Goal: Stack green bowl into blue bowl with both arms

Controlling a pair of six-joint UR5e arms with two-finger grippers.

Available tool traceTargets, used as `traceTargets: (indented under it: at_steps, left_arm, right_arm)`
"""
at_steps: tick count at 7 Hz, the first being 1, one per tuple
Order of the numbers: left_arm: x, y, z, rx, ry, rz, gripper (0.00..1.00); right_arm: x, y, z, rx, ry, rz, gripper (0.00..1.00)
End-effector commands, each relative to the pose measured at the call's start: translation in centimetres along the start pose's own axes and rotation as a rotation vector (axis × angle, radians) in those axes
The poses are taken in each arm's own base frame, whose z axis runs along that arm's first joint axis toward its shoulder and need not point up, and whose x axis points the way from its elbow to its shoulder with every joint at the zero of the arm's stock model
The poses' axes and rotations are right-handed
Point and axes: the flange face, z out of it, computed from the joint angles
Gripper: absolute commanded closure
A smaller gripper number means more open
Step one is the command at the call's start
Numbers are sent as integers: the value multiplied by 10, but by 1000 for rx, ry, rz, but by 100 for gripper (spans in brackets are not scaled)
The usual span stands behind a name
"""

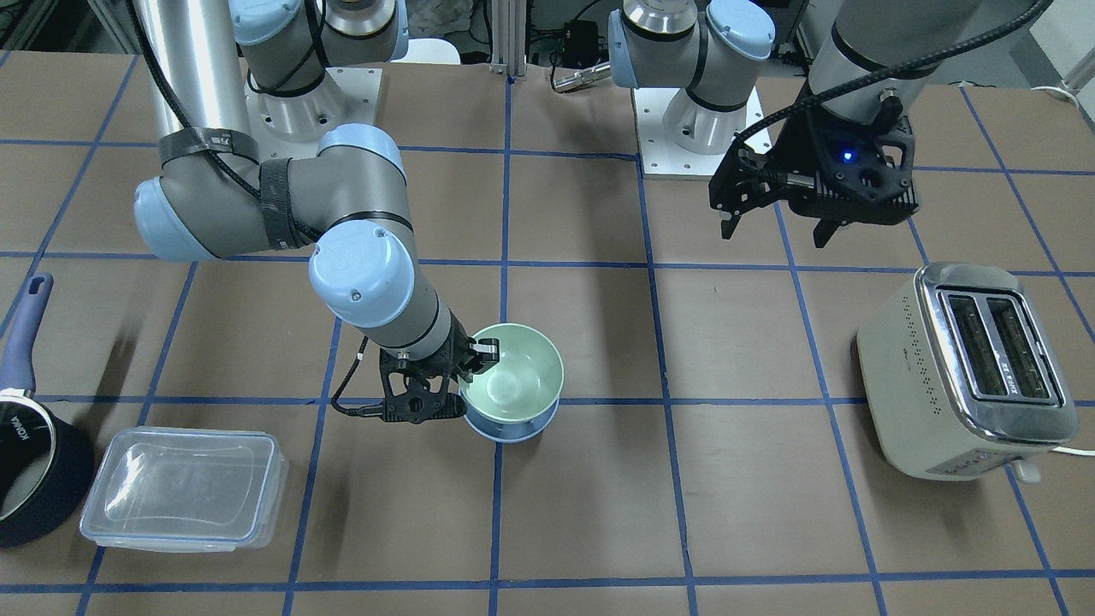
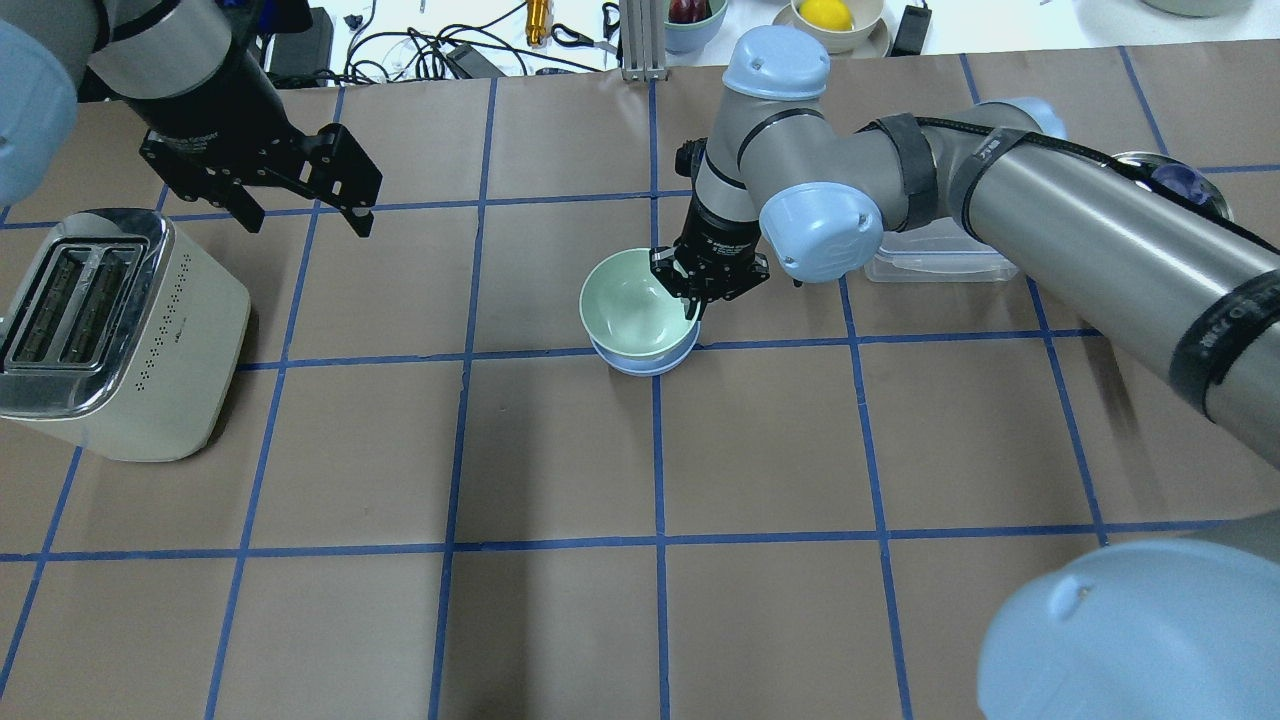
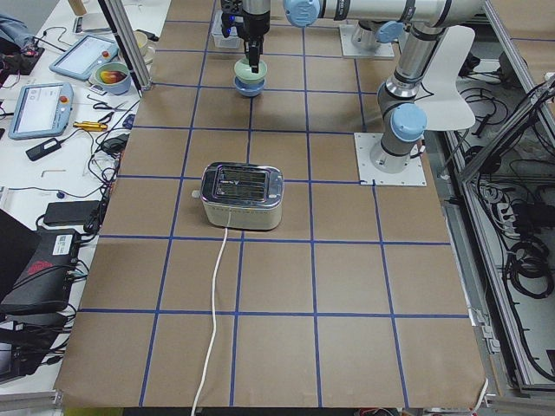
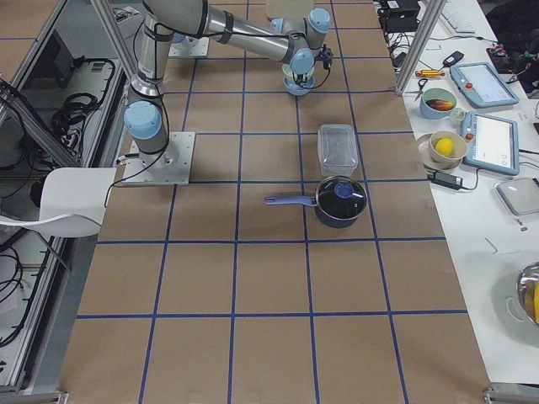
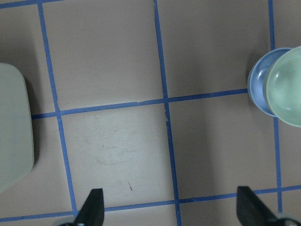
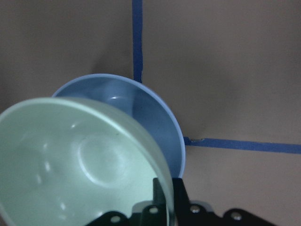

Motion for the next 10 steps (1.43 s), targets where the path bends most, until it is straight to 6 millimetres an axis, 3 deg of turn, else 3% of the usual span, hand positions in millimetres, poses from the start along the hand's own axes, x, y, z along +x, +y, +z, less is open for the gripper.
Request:
traceTargets:
  at_steps: [1,2,3,5,6,7,9,10]
  left_arm:
    - [5,2,-5,16,-6,10,0]
    - [5,7,-8,22,-10,10,0]
    - [5,6,-9,24,-9,9,0]
    - [2,4,-15,39,-11,4,0]
    - [1,0,-19,85,-19,3,0]
    - [-1,0,-24,102,-22,-2,0]
    - [-3,3,-27,109,-25,-7,0]
    - [-3,3,-26,106,-26,-5,0]
  right_arm:
    - [-3,-1,-10,24,-6,5,0]
    - [1,-4,-16,32,0,16,0]
    - [13,-1,-45,52,2,39,0]
    - [96,40,-140,0,118,104,0]
    - [115,71,-181,-13,119,131,0]
    - [119,105,-206,-53,134,147,0]
    - [115,147,-251,10,240,140,0]
    - [116,145,-247,5,239,139,0]
